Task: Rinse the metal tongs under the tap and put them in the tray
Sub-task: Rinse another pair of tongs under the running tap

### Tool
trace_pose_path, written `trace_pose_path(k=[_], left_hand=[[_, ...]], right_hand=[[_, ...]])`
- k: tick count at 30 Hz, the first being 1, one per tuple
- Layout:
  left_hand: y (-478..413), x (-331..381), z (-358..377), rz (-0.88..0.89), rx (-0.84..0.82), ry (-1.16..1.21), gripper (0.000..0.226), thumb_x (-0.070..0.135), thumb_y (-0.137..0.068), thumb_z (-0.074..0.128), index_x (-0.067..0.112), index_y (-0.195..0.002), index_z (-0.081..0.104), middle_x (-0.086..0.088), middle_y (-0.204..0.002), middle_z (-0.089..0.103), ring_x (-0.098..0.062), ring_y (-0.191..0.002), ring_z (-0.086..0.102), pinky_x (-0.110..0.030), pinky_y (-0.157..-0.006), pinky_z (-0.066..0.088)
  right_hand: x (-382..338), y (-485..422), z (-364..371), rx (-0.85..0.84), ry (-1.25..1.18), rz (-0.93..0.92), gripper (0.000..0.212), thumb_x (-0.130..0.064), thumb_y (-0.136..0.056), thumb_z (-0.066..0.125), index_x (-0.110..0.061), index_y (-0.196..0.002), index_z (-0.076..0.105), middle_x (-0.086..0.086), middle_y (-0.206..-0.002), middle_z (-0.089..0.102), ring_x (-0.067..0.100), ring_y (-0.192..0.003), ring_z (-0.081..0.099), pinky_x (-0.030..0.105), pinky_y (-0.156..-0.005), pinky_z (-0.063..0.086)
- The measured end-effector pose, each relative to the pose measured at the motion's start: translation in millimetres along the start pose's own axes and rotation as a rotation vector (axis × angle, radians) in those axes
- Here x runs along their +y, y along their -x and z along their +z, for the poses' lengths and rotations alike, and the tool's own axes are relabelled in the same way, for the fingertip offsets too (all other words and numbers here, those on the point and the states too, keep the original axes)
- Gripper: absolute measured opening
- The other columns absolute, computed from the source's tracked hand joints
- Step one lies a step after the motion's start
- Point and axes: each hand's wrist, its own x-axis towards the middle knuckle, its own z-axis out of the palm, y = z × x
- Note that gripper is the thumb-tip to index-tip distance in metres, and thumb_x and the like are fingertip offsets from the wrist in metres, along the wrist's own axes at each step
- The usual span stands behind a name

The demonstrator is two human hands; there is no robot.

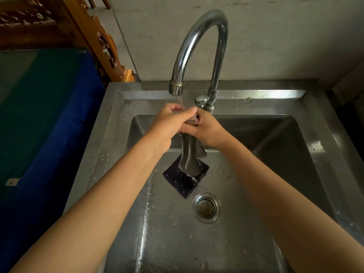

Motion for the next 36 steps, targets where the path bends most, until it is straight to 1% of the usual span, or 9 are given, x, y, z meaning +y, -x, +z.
trace_pose_path(k=[5,8,10,13,17,22,24,31,36], left_hand=[[4,3,-8,0.132,-0.115,0.041,0.023,0.009,-0.084,0.065,0.027,-0.098,0.063,-0.005,-0.087,0.070,-0.019,-0.094,0.067,-0.041,-0.100,0.045],[5,5,-8,0.194,-0.073,0.156,0.015,0.009,-0.085,0.063,0.022,-0.093,0.067,-0.001,-0.078,0.073,-0.016,-0.089,0.070,-0.038,-0.097,0.048],[4,8,-8,0.210,-0.013,0.267,0.013,0.006,-0.085,0.063,0.017,-0.091,0.066,0.001,-0.073,0.074,-0.014,-0.082,0.071,-0.031,-0.087,0.054],[3,11,-8,0.228,-0.001,0.322,0.013,0.004,-0.084,0.063,0.015,-0.089,0.067,0.000,-0.074,0.075,-0.013,-0.079,0.072,-0.028,-0.079,0.057],[2,16,-10,0.186,0.032,0.440,0.017,0.001,-0.081,0.064,0.007,-0.097,0.067,-0.007,-0.082,0.075,-0.019,-0.082,0.072,-0.028,-0.073,0.058],[-4,26,-11,0.096,0.081,0.554,0.018,-0.007,-0.077,0.065,0.011,-0.077,0.067,-0.005,-0.066,0.074,-0.024,-0.073,0.073,-0.032,-0.064,0.059],[-5,23,-13,0.078,0.118,0.574,0.026,-0.009,-0.074,0.068,0.015,-0.066,0.068,-0.008,-0.064,0.073,-0.024,-0.068,0.073,-0.032,-0.062,0.058],[2,-7,-10,0.421,0.007,0.387,0.047,-0.004,-0.092,0.046,0.032,-0.122,0.042,-0.024,-0.108,0.064,-0.026,-0.091,0.070,-0.025,-0.074,0.056],[-9,11,-9,0.437,0.075,0.350,0.046,-0.007,-0.092,0.041,0.025,-0.125,0.043,-0.021,-0.092,0.061,-0.012,-0.057,0.062,-0.021,-0.054,0.050]], right_hand=[[-9,-1,-5,0.027,0.023,-0.020,0.040,-0.015,-0.081,0.070,-0.008,-0.115,0.050,-0.006,-0.095,0.060,0.007,-0.091,0.060,0.019,-0.084,0.049],[-7,8,7,0.326,0.232,-0.121,0.049,-0.026,-0.080,0.071,-0.005,-0.117,0.048,0.001,-0.107,0.050,0.014,-0.100,0.052,0.020,-0.086,0.045],[0,17,19,0.543,0.298,-0.184,0.039,-0.028,-0.082,0.068,-0.008,-0.109,0.049,0.003,-0.104,0.048,0.018,-0.096,0.052,0.028,-0.084,0.047],[2,18,28,0.521,0.156,-0.186,0.018,-0.025,-0.090,0.056,-0.014,-0.103,0.048,0.008,-0.101,0.055,0.021,-0.089,0.057,0.036,-0.078,0.050],[5,16,34,0.647,0.172,-0.211,0.017,-0.036,-0.089,0.053,-0.026,-0.098,0.043,-0.004,-0.095,0.053,0.001,-0.079,0.055,0.017,-0.068,0.047],[17,24,44,0.386,0.111,-0.036,0.025,-0.036,-0.093,0.049,-0.015,-0.081,0.044,0.009,-0.067,0.063,0.020,-0.055,0.064,0.041,-0.056,0.055],[16,25,44,0.332,0.026,-0.014,0.025,-0.030,-0.094,0.051,-0.013,-0.077,0.046,0.009,-0.057,0.059,0.014,-0.043,0.056,0.029,-0.046,0.051],[-11,15,48,0.323,0.072,-0.023,0.033,-0.029,-0.097,0.045,-0.003,-0.077,0.045,0.005,-0.051,0.048,0.010,-0.040,0.040,0.031,-0.050,0.039],[-11,22,50,0.188,-0.080,0.004,0.022,-0.023,-0.099,0.041,-0.007,-0.084,0.044,0.006,-0.057,0.056,0.023,-0.043,0.053,0.037,-0.053,0.048]])
